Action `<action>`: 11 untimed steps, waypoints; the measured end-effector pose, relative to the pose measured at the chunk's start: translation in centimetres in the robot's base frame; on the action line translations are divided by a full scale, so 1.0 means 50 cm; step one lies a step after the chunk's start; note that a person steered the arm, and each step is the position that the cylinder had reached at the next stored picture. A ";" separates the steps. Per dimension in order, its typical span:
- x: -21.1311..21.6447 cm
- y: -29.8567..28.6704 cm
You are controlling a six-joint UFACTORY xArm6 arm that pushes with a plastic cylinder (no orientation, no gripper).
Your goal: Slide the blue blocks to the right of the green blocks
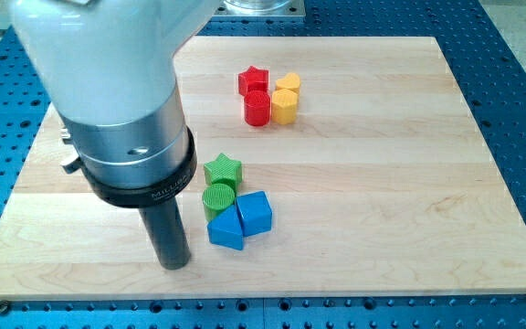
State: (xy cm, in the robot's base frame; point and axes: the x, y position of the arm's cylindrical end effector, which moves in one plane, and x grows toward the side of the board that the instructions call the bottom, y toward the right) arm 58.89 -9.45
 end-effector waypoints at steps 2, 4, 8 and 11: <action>0.017 0.066; -0.063 0.102; 0.025 0.226; 0.002 0.256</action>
State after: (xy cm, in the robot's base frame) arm 58.98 3.34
